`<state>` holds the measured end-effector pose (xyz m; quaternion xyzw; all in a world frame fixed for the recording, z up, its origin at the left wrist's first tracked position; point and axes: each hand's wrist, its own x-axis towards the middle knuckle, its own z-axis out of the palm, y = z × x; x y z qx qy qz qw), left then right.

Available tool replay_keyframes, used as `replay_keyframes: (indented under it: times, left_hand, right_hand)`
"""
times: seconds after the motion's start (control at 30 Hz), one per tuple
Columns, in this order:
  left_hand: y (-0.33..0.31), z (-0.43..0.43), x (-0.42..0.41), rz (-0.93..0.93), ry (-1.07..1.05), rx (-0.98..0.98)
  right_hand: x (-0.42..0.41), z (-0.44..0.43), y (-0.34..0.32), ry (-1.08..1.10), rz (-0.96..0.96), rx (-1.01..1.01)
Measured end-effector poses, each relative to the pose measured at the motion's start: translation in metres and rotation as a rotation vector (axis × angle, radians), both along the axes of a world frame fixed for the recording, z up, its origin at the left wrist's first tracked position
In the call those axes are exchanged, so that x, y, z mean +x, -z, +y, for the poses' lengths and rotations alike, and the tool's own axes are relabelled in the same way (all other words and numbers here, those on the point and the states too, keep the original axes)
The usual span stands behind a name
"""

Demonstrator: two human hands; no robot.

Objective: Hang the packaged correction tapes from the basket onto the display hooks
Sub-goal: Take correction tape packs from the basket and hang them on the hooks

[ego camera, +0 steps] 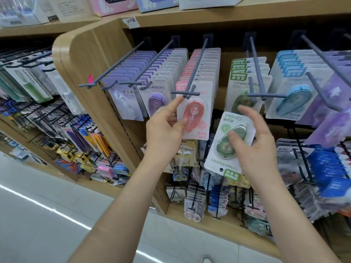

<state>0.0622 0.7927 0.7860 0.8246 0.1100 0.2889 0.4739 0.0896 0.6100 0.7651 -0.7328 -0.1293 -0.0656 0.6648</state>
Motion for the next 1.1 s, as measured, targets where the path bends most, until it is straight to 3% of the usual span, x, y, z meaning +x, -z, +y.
replay_keyframes:
  times: [0.13,0.23,0.3,0.4,0.47,0.6,0.77,0.83,1.1]
  left_hand:
    - [0.002,-0.005,0.003,0.031,-0.086,0.125]
    - [0.008,-0.012,-0.016,-0.082,-0.105,0.195]
    - [0.012,-0.022,-0.034,-0.007,0.013,0.022]
    - [0.018,-0.038,-0.05,0.262,0.299,-0.428]
    - [0.019,-0.042,-0.054,0.268,0.272,-0.526]
    - [0.013,-0.037,-0.051,0.125,0.15,-0.467]
    - [-0.005,-0.044,-0.039,-0.082,0.236,-0.208]
    - [-0.014,-0.057,-0.03,-0.115,0.31,-0.142]
    - [-0.034,-0.078,0.014,-0.172,0.361,-0.172]
  right_hand:
    - [0.003,-0.008,0.0,-0.06,0.132,0.333]
    - [0.002,-0.009,0.0,-0.115,0.286,0.559]
    - [0.0,-0.01,0.0,-0.127,0.335,0.649]
    - [0.0,-0.01,0.002,-0.135,0.361,0.725]
    - [-0.001,-0.008,0.004,-0.145,0.369,0.765]
    - [-0.003,-0.017,0.008,-0.229,0.301,0.646]
    - [0.002,-0.045,0.012,-0.357,0.128,0.144]
    - [0.001,-0.048,0.015,-0.406,0.118,0.043]
    - [-0.001,-0.05,0.015,-0.265,0.208,0.191]
